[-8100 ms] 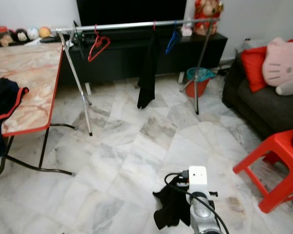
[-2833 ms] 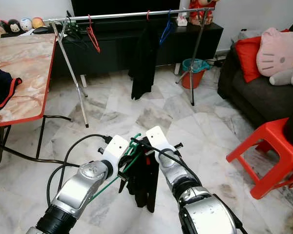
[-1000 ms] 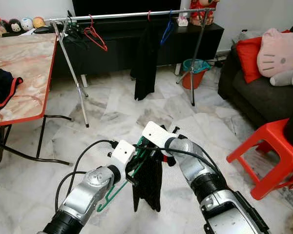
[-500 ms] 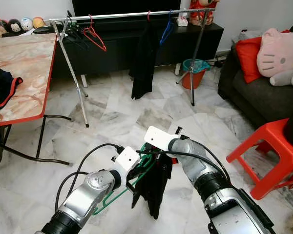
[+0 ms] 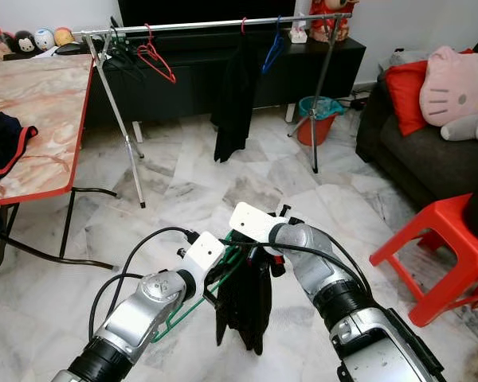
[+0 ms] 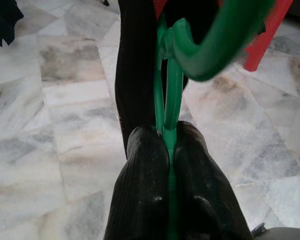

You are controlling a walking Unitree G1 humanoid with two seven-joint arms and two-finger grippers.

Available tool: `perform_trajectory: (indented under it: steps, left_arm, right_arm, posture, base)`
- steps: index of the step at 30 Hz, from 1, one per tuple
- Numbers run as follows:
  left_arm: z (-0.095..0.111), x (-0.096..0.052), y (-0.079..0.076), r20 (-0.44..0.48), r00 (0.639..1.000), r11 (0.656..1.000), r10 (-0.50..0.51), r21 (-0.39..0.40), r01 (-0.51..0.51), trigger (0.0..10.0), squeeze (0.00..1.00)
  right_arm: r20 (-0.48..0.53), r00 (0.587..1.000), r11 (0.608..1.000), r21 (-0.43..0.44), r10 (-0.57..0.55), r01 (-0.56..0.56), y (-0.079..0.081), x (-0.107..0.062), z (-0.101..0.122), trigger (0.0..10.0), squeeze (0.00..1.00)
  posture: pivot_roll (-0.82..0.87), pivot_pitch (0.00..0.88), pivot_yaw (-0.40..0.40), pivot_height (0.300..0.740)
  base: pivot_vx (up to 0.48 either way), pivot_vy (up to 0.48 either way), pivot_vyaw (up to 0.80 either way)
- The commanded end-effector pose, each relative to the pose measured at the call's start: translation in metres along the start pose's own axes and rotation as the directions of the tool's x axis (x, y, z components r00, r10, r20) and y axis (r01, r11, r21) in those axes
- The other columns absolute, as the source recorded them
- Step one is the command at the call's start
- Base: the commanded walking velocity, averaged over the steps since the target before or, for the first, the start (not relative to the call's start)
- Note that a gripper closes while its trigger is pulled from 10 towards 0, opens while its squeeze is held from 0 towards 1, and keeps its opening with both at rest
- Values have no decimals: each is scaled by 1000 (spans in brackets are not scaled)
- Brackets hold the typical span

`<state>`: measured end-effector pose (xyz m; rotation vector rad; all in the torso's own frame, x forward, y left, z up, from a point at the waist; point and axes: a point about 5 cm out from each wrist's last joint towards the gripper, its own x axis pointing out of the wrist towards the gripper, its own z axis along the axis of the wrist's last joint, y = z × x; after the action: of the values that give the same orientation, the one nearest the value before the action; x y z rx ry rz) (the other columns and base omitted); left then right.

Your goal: Hang hanger

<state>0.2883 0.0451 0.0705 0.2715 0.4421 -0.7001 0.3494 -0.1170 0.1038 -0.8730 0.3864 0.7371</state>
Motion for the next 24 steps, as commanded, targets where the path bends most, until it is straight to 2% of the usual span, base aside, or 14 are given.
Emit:
perform_trajectory:
  steps: [1,3,8,14,20,21,23,24]
  left_arm:
    - [-26,3,-4,-153,988,1000,-11,-18,8,10000,0]
    - [-28,3,-8,-175,984,999,-37,-12,35,10000,0]
    - [-34,3,-11,-223,973,999,-54,-4,54,10000,0]
    - [-39,2,-8,-268,963,999,-33,6,36,10000,0]
    - [-46,-1,-3,-320,947,994,-2,102,37,10000,0]
    - [-47,-2,-2,-331,944,987,6,155,48,10000,0]
    - [-48,-2,-1,-335,942,984,6,171,54,10000,0]
    - [-49,-3,-1,-343,939,975,9,210,68,10000,0]
  right_arm:
    - [252,965,996,-82,65,-46,4,-5,60,10000,0]
    - [267,960,993,-98,88,-63,7,-7,63,10000,0]
    - [273,959,992,-120,73,-41,0,-12,68,10000,0]
    - [279,959,991,-130,56,-20,-7,-17,72,10000,0]
    - [229,973,989,-148,13,22,-16,-19,64,10000,0]
    - [209,978,989,-147,-3,34,-19,-18,58,10000,0]
    - [202,979,989,-144,-10,40,-20,-18,57,10000,0]
    - [193,981,989,-141,-19,47,-22,-19,54,10000,0]
  posture:
    - [96,0,-70,740]
    - [96,0,-70,740]
    - [93,0,-69,740]
    - [92,0,-70,740]
    - [92,0,-70,740]
    - [92,0,-70,740]
    - [93,0,-71,740]
    - [92,0,-71,740]
  base:
    - [0,0,0]
    - [0,0,0]
    - [0,0,0]
    - [0,0,0]
    - [0,0,0]
    - [0,0,0]
    - [0,0,0]
    - [0,0,0]
